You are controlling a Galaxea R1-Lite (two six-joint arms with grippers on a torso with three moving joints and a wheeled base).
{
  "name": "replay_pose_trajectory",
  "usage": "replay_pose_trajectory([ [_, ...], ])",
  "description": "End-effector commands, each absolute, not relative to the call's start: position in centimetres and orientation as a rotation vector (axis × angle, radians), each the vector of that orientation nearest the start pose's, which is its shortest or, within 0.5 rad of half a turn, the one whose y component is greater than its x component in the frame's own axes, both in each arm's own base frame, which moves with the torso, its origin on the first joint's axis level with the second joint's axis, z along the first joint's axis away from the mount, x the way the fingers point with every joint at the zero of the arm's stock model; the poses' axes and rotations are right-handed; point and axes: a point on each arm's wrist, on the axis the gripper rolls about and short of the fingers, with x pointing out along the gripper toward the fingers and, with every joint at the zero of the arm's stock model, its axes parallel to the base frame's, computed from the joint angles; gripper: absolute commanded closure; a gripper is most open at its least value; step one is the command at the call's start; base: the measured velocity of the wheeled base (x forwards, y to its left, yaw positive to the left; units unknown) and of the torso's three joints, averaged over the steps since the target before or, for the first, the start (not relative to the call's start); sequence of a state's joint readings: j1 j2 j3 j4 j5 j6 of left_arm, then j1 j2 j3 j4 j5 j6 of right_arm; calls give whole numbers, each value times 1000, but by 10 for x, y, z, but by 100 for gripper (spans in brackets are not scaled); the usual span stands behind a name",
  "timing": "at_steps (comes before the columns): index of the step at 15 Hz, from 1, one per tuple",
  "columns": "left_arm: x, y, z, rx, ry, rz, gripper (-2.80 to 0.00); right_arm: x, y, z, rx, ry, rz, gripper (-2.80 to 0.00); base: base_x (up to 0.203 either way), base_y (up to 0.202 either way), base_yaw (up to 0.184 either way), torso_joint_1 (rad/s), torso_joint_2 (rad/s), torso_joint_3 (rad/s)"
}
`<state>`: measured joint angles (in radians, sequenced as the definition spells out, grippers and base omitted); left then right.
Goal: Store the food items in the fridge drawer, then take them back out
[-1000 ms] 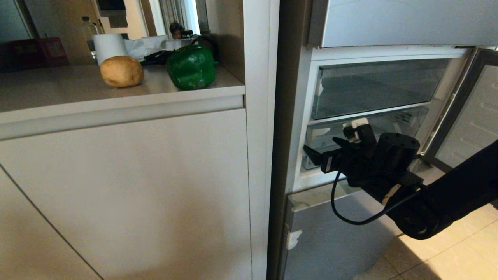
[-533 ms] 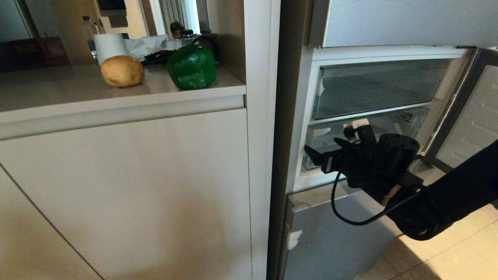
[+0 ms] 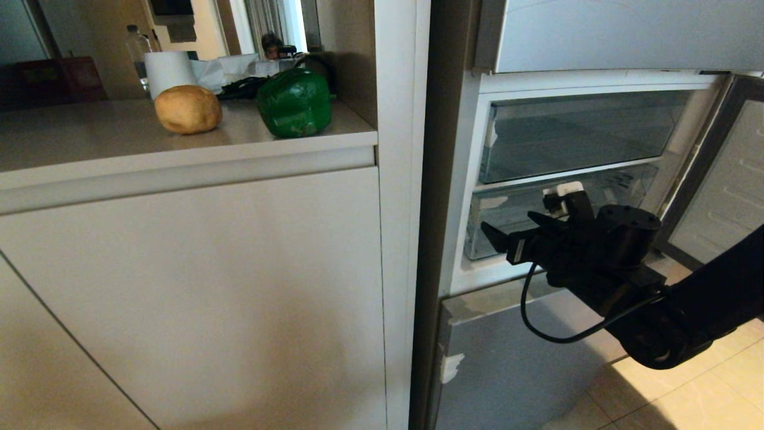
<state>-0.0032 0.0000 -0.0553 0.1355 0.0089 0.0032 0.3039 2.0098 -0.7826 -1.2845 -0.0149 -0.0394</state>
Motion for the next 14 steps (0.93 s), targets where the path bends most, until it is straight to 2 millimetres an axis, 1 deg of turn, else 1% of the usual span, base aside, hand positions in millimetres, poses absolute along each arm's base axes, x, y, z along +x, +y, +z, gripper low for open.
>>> replay_pose_trajectory([
  [1,-28,0,77,4,81,5,0,343,105,141,-28,-75,281,-280,0,0,0,0,0,0],
  [5,-28,0,77,4,81,6,0,342,106,141,-31,-73,285,-280,0,0,0,0,0,0],
  [8,-28,0,77,4,81,6,0,341,111,141,-33,-76,299,-280,0,0,0,0,0,0],
  [14,-28,0,77,4,81,6,0,347,112,137,-35,-71,294,-280,0,0,0,0,0,0],
])
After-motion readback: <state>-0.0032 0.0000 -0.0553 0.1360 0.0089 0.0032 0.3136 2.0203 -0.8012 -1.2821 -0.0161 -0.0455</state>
